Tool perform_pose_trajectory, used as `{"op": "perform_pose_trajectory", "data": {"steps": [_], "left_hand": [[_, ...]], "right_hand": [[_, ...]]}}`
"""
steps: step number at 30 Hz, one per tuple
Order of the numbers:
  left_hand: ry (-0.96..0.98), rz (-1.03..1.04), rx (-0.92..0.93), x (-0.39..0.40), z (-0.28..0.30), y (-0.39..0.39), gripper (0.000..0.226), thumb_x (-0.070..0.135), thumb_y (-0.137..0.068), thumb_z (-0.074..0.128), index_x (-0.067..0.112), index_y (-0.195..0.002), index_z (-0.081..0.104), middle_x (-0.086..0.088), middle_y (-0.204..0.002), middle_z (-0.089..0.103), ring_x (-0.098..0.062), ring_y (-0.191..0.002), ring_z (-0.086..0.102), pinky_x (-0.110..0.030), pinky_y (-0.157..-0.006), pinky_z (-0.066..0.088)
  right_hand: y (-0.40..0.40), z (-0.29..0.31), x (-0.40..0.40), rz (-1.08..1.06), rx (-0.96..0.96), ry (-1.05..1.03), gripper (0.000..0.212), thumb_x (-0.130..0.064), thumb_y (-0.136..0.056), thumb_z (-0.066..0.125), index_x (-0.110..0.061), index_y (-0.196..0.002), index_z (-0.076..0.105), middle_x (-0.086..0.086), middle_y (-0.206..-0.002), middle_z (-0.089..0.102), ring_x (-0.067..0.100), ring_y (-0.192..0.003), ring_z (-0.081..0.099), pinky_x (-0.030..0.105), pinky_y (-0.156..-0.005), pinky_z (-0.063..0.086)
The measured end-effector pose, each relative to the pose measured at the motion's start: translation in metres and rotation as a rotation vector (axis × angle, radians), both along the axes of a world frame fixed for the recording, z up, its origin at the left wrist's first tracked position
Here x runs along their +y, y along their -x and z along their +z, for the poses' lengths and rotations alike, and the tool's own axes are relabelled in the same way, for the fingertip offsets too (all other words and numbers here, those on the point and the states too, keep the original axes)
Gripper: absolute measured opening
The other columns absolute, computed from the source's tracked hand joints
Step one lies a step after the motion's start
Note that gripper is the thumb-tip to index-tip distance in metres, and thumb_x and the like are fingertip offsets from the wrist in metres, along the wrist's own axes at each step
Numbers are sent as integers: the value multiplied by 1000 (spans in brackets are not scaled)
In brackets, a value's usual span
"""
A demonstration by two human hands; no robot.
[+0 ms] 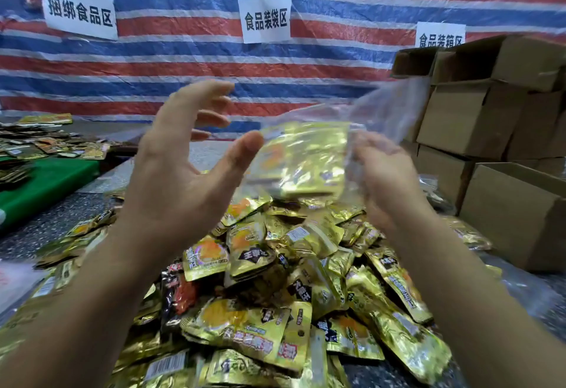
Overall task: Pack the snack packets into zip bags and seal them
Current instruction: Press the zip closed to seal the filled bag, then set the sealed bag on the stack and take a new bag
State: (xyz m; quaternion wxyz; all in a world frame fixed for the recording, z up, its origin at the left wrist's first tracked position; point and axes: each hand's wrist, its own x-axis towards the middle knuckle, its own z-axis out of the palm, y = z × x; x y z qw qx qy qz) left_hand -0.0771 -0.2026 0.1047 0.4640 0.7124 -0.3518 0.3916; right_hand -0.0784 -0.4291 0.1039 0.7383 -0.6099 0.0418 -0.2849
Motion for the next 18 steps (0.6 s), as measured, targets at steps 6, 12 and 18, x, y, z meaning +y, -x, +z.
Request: {"op": "perform_pose_trajectory", "data": {"steps": [6,12,18], "left_hand": [[-66,-6,117,-13,-11,-4,29,47,-93,49,37,-120,51,22,-110,58,6,-99,58,-6,-77,46],[-194,11,128,-21,-20,-4,33,49,-93,47,29,-115,62,23,-98,61,4,-88,61,-15,-69,51],[-287,2,156,-25,-26,-4,27,48,-94,47,31,-92,67,23,-70,61,0,-71,59,-15,-56,41]], "right_hand": [[-33,-66,-101,-263,273,-390,25,-16,-105,43,-7,-128,50,13,-105,59,17,-70,60,26,-55,52],[-23,-113,-119,-85,388,-602,28,-20,-103,49,0,-123,52,33,-129,55,28,-83,71,28,-66,61],[-12,-94,-117,39,331,-700,45,-23,-104,48,3,-139,37,32,-124,54,39,-105,62,44,-90,54]]}}
